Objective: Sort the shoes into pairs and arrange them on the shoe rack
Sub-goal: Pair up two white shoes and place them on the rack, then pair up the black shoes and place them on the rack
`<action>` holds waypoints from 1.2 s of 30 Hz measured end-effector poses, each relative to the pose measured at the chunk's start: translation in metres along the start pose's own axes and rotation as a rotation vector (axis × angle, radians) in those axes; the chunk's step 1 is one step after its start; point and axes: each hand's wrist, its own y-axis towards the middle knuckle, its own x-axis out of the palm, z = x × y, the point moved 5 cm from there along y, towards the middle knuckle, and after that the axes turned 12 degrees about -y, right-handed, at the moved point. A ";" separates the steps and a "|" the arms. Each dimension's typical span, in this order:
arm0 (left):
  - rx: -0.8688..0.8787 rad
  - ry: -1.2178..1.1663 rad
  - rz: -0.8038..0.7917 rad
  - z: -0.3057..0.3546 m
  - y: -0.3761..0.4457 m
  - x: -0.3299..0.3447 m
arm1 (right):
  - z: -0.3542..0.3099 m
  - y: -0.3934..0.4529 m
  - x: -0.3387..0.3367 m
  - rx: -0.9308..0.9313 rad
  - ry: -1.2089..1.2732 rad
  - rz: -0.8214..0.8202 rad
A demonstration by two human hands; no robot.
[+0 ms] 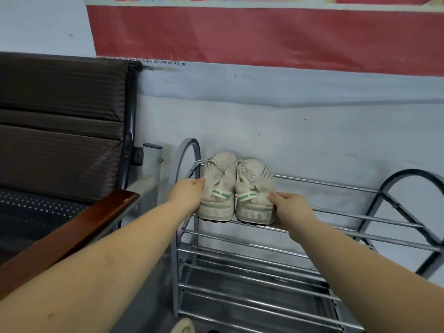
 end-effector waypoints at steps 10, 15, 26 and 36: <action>0.022 0.278 -0.052 0.004 0.032 0.009 | 0.004 0.023 0.006 -0.021 -0.141 0.077; 0.004 0.259 -0.142 0.012 0.014 0.007 | 0.000 0.011 0.002 -0.037 -0.346 0.009; 0.571 0.802 -0.232 0.076 -0.110 0.022 | -0.015 -0.098 -0.038 -0.443 -1.448 -0.023; 0.746 1.016 -0.472 0.096 -0.231 0.075 | 0.024 -0.187 -0.126 -0.376 -1.570 -0.018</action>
